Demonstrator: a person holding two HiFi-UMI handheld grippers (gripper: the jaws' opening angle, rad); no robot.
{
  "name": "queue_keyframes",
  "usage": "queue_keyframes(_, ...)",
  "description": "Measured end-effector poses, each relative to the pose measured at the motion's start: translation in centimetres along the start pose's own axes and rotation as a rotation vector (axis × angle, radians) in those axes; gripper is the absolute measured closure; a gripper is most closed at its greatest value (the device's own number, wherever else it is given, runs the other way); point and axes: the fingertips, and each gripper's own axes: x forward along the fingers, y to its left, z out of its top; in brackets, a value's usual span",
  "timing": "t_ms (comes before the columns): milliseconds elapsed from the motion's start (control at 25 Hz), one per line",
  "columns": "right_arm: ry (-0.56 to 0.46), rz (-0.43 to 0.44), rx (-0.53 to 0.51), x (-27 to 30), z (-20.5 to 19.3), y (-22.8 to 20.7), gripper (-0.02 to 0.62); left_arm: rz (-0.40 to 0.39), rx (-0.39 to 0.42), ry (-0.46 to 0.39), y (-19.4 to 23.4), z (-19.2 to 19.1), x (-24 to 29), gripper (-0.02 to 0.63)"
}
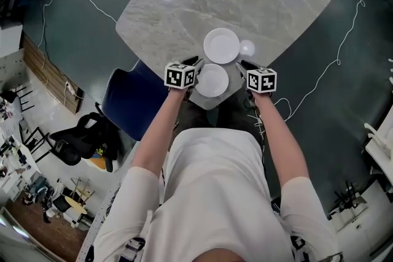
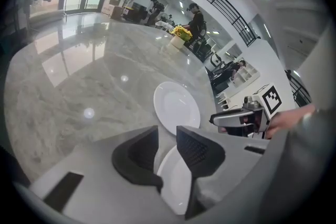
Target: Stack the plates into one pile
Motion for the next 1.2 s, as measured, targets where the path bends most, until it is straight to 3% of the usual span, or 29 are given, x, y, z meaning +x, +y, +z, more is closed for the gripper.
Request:
queue_keyframes(280,-0.021,0.021,0.04,0.9,2.4,-1.2,0.477,-0.024,0.002,0.001,0.7,2.6,1.5,0.494)
queue_keyframes(720,-0.019,0.031,0.078,2.7,3.5,-2.3,0.477,-0.027,-0.008,0.047,1.7,3.3,4.2,0.494)
queue_keyframes(1080,-0.067,0.1,0.171,3.2,4.6,-1.9,0.483,-0.037,-0.065,0.024,1.7,3.6,4.3,0.519)
queue_keyframes(1200,-0.08,0.099,0.212,3.3,4.5,-2.1,0.515,-0.049,-0.102,0.011,1.8,3.5,4.2,0.535)
